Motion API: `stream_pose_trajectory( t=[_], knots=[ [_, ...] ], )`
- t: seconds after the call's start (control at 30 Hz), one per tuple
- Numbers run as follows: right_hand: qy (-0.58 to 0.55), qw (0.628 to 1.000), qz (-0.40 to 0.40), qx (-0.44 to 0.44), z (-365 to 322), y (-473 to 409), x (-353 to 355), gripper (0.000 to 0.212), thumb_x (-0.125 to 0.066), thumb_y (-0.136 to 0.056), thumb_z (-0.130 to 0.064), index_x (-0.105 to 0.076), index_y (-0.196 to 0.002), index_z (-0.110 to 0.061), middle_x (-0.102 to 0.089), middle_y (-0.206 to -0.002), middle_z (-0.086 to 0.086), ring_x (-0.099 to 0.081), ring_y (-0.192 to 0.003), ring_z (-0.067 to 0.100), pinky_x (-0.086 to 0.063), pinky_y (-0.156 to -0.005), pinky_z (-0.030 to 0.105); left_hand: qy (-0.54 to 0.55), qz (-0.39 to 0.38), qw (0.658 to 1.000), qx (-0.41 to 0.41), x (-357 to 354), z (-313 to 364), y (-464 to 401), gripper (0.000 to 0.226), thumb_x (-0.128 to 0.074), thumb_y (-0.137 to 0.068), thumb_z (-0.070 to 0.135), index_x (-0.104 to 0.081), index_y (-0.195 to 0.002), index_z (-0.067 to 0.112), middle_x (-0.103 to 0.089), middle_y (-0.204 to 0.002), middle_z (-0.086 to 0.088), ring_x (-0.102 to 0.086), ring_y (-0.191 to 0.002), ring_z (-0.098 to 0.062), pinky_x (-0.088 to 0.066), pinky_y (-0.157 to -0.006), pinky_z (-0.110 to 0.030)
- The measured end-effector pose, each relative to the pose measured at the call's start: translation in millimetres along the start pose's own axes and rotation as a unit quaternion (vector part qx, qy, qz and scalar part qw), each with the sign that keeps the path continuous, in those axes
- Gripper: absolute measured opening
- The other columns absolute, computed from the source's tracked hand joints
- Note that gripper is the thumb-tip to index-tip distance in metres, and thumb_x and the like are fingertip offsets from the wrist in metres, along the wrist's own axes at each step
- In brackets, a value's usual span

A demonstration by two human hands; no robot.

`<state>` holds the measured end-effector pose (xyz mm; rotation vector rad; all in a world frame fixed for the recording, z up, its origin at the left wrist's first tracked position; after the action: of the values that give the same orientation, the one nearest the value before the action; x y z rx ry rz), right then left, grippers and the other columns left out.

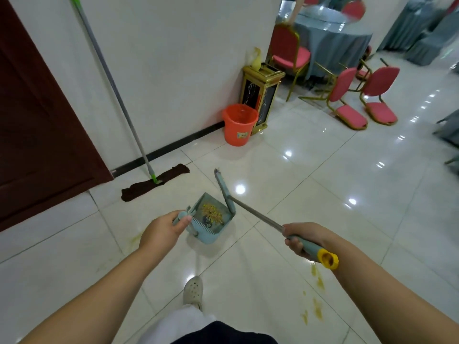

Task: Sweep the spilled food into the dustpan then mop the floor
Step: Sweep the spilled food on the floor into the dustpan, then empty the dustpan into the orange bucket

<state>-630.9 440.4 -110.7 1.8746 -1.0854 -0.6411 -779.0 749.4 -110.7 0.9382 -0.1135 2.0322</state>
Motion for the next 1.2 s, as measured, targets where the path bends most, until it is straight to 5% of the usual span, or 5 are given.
stream_pose_trajectory(
  t=[0.23, 0.47, 0.77, 0.93, 1.2],
  knots=[
    [-0.038, 0.999, -0.002, -0.003, -131, -55, -7, 0.007, -0.052, -0.092, -0.006, -0.047, -0.096, -0.004, -0.048, -0.060, 0.010, -0.038, -0.031, 0.010, -0.037, -0.031, 0.013, -0.027, -0.017, 0.999, -0.015, 26, 54, -156, 0.035, -0.047, -0.093, 0.048, -0.064, -0.117, 0.028, -0.058, -0.073, 0.010, -0.055, -0.068, -0.013, -0.040, -0.054, -0.023],
    [-0.056, 0.998, 0.006, 0.017, -230, -112, 2, 0.031, -0.053, -0.091, -0.006, -0.050, -0.121, 0.000, -0.051, -0.058, 0.011, -0.039, -0.032, 0.011, -0.039, -0.031, 0.015, -0.060, -0.013, 0.997, -0.039, 33, 117, -275, 0.035, -0.046, -0.094, 0.047, -0.064, -0.116, 0.026, -0.052, -0.061, 0.014, -0.054, -0.064, -0.012, -0.033, -0.049, -0.022],
    [-0.025, 0.996, 0.013, 0.085, -391, -184, 74, 0.035, -0.049, -0.092, -0.002, -0.049, -0.126, -0.009, -0.051, -0.059, 0.012, -0.042, -0.033, 0.009, -0.038, -0.032, 0.015, -0.059, 0.057, 0.996, -0.027, 12, 219, -431, 0.035, -0.047, -0.093, 0.048, -0.066, -0.111, 0.025, -0.067, -0.084, -0.001, -0.057, -0.074, -0.018, -0.048, -0.071, -0.032],
    [0.002, 0.994, -0.008, 0.113, -493, -212, 125, 0.038, -0.049, -0.093, -0.002, -0.048, -0.131, -0.007, -0.052, -0.058, 0.012, -0.043, -0.034, 0.010, -0.038, -0.032, 0.017, -0.064, 0.092, 0.993, -0.028, -4, 296, -496, 0.037, -0.045, -0.093, 0.050, -0.066, -0.112, 0.026, -0.063, -0.074, 0.000, -0.057, -0.069, -0.021, -0.042, -0.058, -0.030],
    [-0.004, 0.991, -0.029, 0.128, -615, -262, 169, 0.036, -0.050, -0.093, -0.002, -0.051, -0.128, -0.008, -0.051, -0.065, 0.014, -0.043, -0.035, 0.010, -0.038, -0.031, 0.016, -0.145, 0.103, 0.982, -0.069, -32, 391, -603, 0.045, -0.042, -0.092, 0.055, -0.059, -0.125, 0.029, -0.070, -0.088, -0.006, -0.059, -0.074, -0.023, -0.044, -0.059, -0.030]
  ],
)
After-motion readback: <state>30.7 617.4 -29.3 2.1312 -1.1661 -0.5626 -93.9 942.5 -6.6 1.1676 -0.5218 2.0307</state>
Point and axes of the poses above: each hand's wrist, its own y-axis away from the middle knuckle, its own x-axis out of the back of the hand, z = x × y, the point moved 9 cm from there along -y, towards the middle knuckle
